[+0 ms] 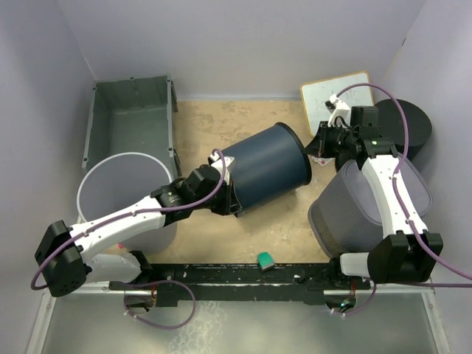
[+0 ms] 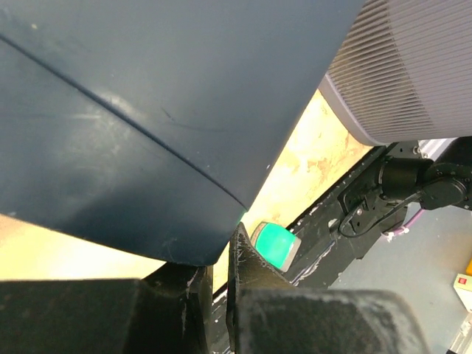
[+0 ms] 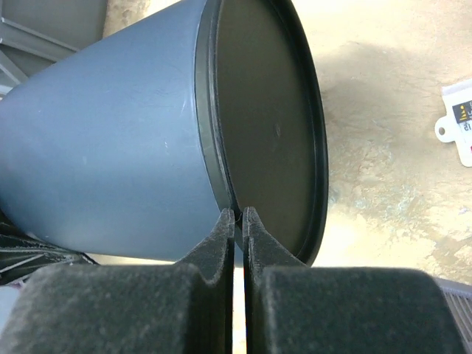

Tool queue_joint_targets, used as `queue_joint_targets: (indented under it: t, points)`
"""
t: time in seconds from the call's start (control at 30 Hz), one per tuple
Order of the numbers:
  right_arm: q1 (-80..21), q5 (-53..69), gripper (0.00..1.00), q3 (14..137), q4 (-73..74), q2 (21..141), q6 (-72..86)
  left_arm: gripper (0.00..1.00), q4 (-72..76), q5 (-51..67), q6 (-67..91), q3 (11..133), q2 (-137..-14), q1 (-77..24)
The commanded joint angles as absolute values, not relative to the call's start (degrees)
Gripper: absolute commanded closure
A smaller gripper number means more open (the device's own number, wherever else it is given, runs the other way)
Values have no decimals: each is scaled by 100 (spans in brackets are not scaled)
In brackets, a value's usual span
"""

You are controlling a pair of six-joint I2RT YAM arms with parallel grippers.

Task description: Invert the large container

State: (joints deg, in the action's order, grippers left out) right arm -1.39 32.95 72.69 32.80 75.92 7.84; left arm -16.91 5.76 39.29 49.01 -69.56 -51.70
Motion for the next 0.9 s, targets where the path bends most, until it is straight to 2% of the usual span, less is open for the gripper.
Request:
queue_joint_targets:
  t: [0.0,0.13,0.37,0.43,0.53,0.63,0.67,0.87]
  points:
    - [-378,4111,100,7508,3403,7071,1223,100,-1762,185,3645,5267,-7061,-5159]
    - [-387,3909,100,7898,3625,6849,1153,90,-1964,-49,3646,5489,-7067,-5159]
    - [-387,4479,100,8031,3565,6619,1264,86,-2014,-199,3689,5589,-7035,-5159]
    - [-387,4517,100,7951,3466,6538,1382,82,-2068,-259,3733,5596,-7010,-5159]
    - [-386,4533,100,7933,3356,6430,1531,68,-2121,-355,3784,5601,-6937,-5159]
    - [-391,4618,100,8138,3448,6381,1568,48,-2151,-534,3868,5596,-6849,-5158]
    - [-395,4642,100,8227,3496,6367,1591,45,-2164,-573,3868,5617,-6847,-5159]
    - [-840,4460,100,8236,3292,6161,1968,44,-2215,-767,3724,5888,-7197,-5144]
